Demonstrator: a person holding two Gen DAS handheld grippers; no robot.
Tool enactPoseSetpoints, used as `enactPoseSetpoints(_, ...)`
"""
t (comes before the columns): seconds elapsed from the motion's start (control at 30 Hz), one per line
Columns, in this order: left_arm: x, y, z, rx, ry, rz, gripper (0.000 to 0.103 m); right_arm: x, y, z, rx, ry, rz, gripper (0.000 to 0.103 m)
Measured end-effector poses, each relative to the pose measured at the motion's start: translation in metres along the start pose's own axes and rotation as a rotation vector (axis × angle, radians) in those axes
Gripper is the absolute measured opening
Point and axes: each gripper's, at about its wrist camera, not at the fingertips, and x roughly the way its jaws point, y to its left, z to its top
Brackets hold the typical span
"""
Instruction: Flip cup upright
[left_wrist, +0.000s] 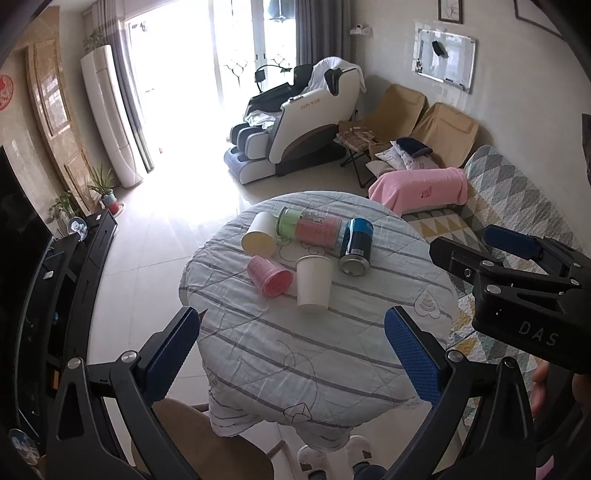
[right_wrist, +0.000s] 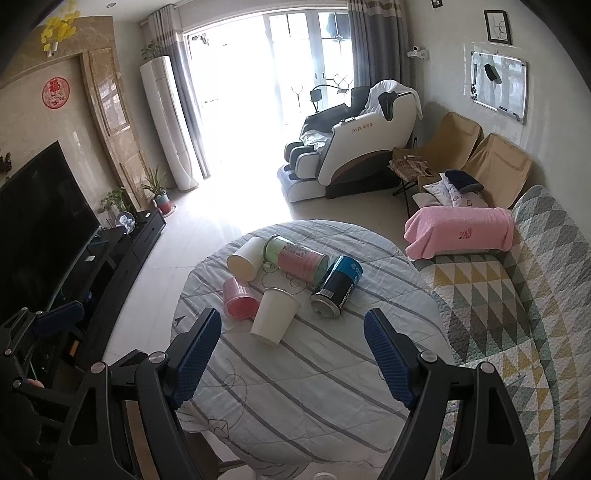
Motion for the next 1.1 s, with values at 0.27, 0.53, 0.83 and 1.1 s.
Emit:
enactPoseSetpoints(0.27, 0.003, -0.014, 0.000, 0.004, -0.002, 0.006, 0.102, 0.001, 0.000, 0.000, 0.000, 0.004, 0.001, 0.081)
enactPoseSetpoints(0.53, 0.004, -0.014, 0.001, 0.003, -0.001, 0.003, 0.102, 0.007, 0.002, 0.002, -0.003, 0.013, -0.002, 0.081)
enactPoseSetpoints(0.83, 0.003, -0.013, 0.001, 0.001, -0.005, 0.003, 0.102, 0.012, 0.004, 0.000, 0.005, 0.020, -0.008, 0.081)
enactPoseSetpoints(1.1, 0.012, -0.003, 0.001, -0.008, 0.015, -0.008, 0.102, 0.024, 0.001, -0.005, 0.062, 0.059, -0.009, 0.081)
